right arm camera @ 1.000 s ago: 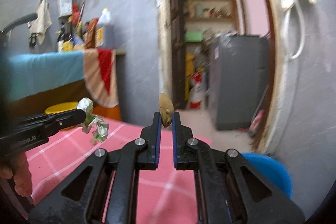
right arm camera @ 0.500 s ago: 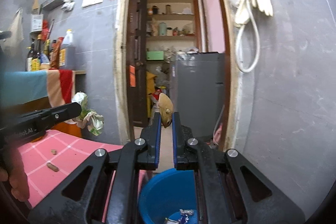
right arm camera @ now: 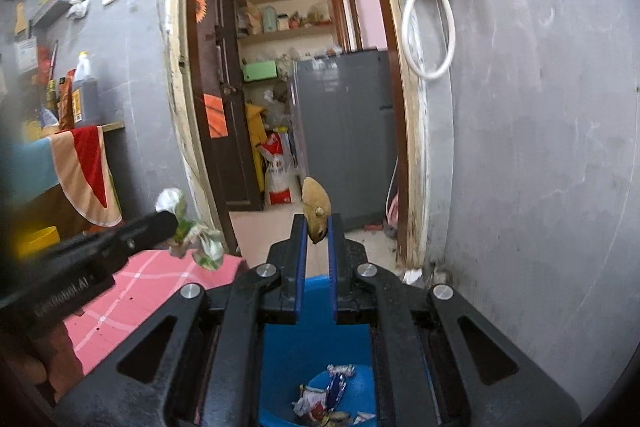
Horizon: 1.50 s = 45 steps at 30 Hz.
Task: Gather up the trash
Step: 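Lift the foil and peel and carry them over the blue bucket, then open both tools to drop the foil and peel into the bucket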
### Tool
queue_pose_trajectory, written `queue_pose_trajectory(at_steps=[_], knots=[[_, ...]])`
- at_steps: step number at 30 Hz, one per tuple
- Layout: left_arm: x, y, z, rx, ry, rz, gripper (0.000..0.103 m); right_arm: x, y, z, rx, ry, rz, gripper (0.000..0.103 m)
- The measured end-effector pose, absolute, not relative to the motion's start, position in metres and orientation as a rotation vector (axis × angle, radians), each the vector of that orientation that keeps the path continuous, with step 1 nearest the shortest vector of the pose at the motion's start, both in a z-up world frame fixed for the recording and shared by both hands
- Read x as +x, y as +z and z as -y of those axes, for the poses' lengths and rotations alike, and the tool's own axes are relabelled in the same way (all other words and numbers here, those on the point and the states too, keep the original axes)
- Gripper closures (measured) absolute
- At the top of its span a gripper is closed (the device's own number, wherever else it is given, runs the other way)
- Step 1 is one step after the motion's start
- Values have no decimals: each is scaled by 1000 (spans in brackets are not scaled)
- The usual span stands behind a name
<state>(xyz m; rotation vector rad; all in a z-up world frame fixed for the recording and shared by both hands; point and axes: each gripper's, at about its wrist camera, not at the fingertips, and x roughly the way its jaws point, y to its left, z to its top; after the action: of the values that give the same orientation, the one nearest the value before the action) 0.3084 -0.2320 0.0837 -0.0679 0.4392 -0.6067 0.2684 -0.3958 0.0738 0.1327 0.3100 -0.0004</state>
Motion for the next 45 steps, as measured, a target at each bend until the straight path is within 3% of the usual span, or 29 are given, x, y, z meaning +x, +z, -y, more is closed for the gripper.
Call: queue_pose_trajectory(at_steps=[17,22,26,34,40,42,45], knots=[[333,58,246,-77,-590,-574,98,292,53,409,178,-1,-448,84],[336,53,241,-76,-570,-597,92,296,52,408,172,-9,-461,82],[336,54,232,-96,-558,-591,80,297,53,406,174,-16,-457,68],[333,62,212,-118,-516,-559,61,294,56,401,159,-27,-424,53],[325,72,185,-129,-438,-517,33,289,63,394,149,-33,-373,30],[321,75,172,-145,-401,-486,15,288,66,391,147,-29,-354,19],[312,81,150,-186,-359,-434,4,283,70,382,141,-27,-316,2]])
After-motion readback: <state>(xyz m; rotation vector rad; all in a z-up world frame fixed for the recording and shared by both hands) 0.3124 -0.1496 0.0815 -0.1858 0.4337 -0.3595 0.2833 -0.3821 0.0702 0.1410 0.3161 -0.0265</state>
